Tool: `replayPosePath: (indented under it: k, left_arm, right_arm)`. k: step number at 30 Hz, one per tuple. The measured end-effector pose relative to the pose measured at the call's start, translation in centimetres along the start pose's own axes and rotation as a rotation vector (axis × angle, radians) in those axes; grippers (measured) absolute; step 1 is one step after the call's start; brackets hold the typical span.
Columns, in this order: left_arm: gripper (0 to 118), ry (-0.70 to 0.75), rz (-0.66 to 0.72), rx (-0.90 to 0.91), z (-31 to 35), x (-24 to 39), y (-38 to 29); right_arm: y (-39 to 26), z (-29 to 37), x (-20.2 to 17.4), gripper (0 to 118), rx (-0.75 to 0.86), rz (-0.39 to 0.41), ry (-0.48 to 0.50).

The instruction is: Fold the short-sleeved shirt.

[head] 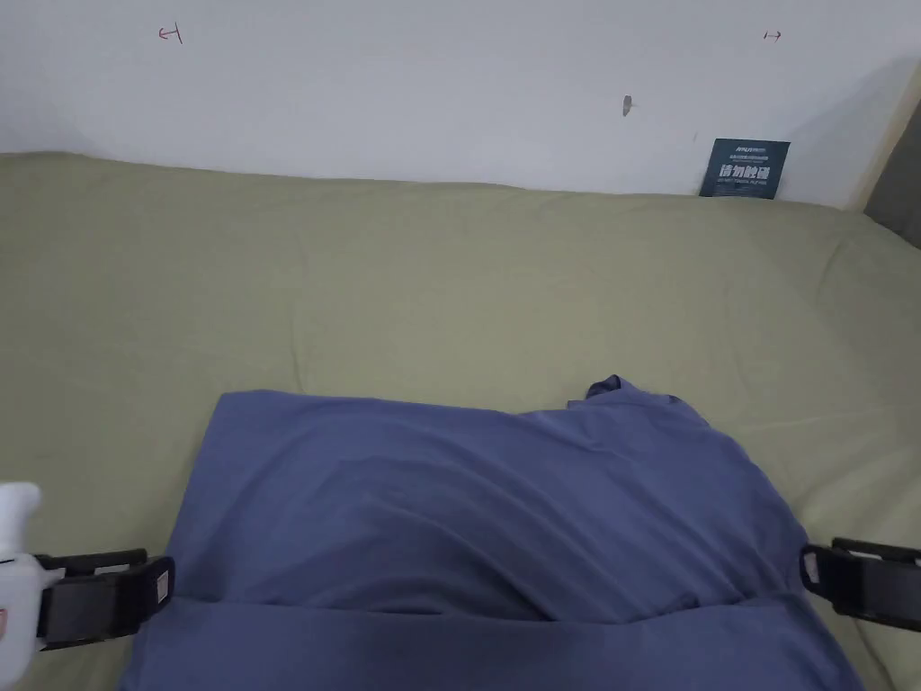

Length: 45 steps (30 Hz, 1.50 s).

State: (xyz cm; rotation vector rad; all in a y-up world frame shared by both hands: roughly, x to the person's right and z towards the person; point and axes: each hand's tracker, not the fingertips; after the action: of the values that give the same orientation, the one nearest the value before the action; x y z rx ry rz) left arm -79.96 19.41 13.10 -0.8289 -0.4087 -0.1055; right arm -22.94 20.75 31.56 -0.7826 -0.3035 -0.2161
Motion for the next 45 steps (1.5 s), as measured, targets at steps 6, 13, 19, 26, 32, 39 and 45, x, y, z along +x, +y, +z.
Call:
replayPosePath:
  k: [6,13,19,26,32,39,45]
  left_arm:
    - [27,-0.091,0.018,-0.16,-2.5,1.9,0.3]
    - [0,0.088,-0.048,-0.057,-4.3,3.4,1.4]
    - [0,0.073,-0.005,-0.044,-7.2,2.4,4.9]
    - [0,0.083,0.038,-0.034,-10.1,1.9,7.0]
    - [0,0.073,0.038,-0.072,-12.0,1.1,6.4]
    - [0,0.093,0.042,-0.105,-11.8,1.8,6.2]
    - [0,0.108,0.065,-0.108,-12.6,0.1,6.8]
  right_arm:
    - [0.1,-3.1,-1.7,1,-0.029,0.025,0.007]
    - [0.4,-6.4,-1.8,0,-0.026,-0.033,0.009]
    - [6.2,-9.7,-0.5,52,0.003,-0.057,0.009]
    - [14.2,-18.8,1.7,97,-0.115,-0.085,0.057]
    - [15.4,-25.6,2.3,75,-0.244,-0.144,-0.019]
    - [13.8,-26.1,-0.1,0,-0.289,-0.002,-0.049]
    - [13.4,-26.7,-0.4,0,-0.275,0.046,-0.032]
